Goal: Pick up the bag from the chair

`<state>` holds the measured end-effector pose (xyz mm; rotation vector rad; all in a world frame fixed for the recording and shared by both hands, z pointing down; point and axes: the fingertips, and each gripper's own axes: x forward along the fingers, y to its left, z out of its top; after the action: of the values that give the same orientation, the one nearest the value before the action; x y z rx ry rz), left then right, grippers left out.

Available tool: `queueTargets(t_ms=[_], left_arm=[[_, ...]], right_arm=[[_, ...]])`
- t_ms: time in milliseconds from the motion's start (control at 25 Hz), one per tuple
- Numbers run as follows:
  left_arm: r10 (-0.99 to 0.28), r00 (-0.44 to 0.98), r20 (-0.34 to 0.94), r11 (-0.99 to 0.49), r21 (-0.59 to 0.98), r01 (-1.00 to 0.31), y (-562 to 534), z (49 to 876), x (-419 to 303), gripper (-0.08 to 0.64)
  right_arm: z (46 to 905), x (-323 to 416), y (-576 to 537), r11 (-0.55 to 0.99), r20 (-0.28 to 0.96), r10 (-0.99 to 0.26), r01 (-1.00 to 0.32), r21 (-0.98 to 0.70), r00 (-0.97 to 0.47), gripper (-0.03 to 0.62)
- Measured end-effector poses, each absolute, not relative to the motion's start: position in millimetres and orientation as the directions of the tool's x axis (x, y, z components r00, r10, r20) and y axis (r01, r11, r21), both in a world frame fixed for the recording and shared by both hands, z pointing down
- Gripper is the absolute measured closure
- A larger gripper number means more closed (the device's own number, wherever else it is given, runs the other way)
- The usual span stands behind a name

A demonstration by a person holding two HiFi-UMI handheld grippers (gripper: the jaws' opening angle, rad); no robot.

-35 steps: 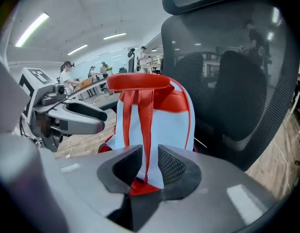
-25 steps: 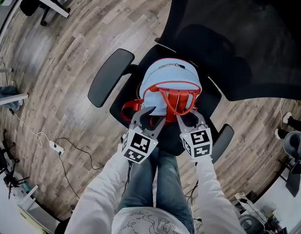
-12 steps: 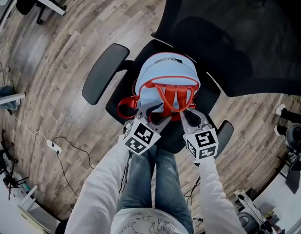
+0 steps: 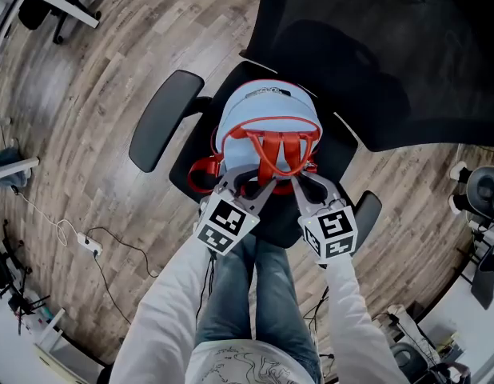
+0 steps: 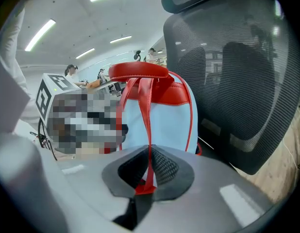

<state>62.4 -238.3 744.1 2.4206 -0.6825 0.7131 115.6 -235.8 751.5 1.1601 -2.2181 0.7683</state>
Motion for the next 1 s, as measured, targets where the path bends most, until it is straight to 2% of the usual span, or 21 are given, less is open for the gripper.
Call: queueTargets(t_ms=[40,120,600,1000], left_arm=[[-0.319,0.731,0.604,-0.725,0.341,-0.598,-237.9,740.9,60.1,0.456],[-0.338,0.72,0.606,-0.702,0.348,-0.622,-238.0,733.8,55.4,0.543],[-0.413,0.694,0.59,-0.644,0.349,-0.681,-242.0,675.4,34.7,0.545],[-0.455,0.703,0.547,-0.649,0.336,-0.682,-248.6,605.6,33.4,0.545]], right_arm=[[749.6,116.4,-236.0,0.473,0.666,-0.555,-0.848,-0.24,-0.498,0.569],[745.6,118.6,-236.1,0.47,0.664,-0.56,-0.85,-0.237,-0.495,0.569],[688.1,123.6,-232.1,0.427,0.61,-0.614,-0.861,-0.277,-0.501,0.571],[600.2,113.6,-244.6,0.435,0.468,-0.683,-0.827,-0.356,-0.561,0.574]])
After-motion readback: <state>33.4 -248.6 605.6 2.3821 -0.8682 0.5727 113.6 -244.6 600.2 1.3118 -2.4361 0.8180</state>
